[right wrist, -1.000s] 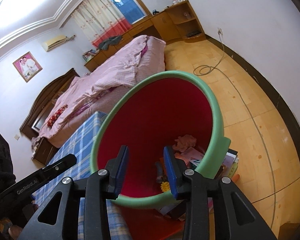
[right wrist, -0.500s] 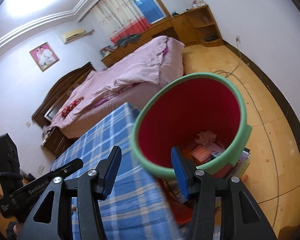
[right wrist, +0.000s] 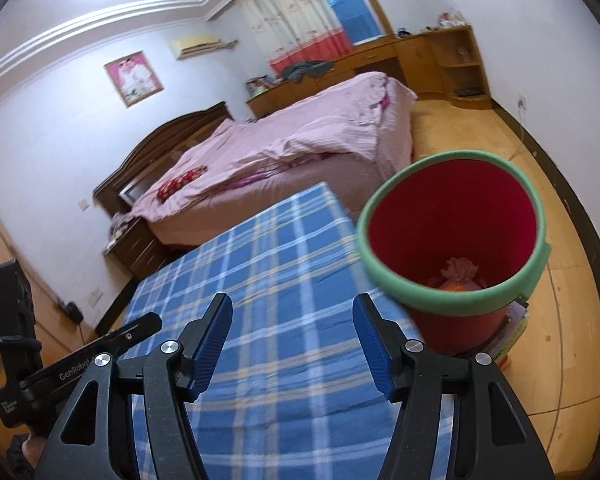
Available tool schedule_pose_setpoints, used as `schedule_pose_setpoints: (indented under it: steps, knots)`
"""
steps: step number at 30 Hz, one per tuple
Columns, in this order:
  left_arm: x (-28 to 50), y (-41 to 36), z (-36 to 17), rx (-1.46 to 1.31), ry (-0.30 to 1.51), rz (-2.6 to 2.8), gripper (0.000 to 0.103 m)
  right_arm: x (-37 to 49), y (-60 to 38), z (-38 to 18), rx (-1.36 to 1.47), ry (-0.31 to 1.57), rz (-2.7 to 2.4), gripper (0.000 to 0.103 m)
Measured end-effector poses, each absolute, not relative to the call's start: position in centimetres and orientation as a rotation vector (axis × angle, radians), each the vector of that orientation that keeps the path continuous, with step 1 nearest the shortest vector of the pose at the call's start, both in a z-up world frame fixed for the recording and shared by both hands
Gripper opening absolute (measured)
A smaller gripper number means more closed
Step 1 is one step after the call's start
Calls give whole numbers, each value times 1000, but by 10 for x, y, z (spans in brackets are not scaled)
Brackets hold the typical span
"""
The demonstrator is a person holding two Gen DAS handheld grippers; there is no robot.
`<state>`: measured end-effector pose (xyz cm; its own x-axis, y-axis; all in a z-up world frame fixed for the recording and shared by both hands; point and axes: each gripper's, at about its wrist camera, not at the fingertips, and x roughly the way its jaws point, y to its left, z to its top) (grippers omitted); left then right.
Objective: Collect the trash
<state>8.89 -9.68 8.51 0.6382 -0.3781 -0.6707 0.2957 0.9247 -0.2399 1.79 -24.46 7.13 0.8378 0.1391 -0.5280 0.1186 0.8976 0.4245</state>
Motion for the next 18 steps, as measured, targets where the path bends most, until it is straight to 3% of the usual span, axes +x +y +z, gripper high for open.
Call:
schedule_pose_setpoints:
  steps: [4, 8, 15, 18]
  knots:
    - [76, -72, 86, -129, 774, -344, 42, 13, -216, 73, 415, 593, 46, 71]
    - [62, -54, 83, -108, 770, -289, 51, 5, -193, 74, 378, 585, 70, 71]
    - [41, -34, 73, -75, 757, -211, 52, -7, -168, 69, 312, 574, 77, 72]
    - [34, -32, 63, -50, 764, -197, 52, -14, -158, 67, 250, 537, 58, 82]
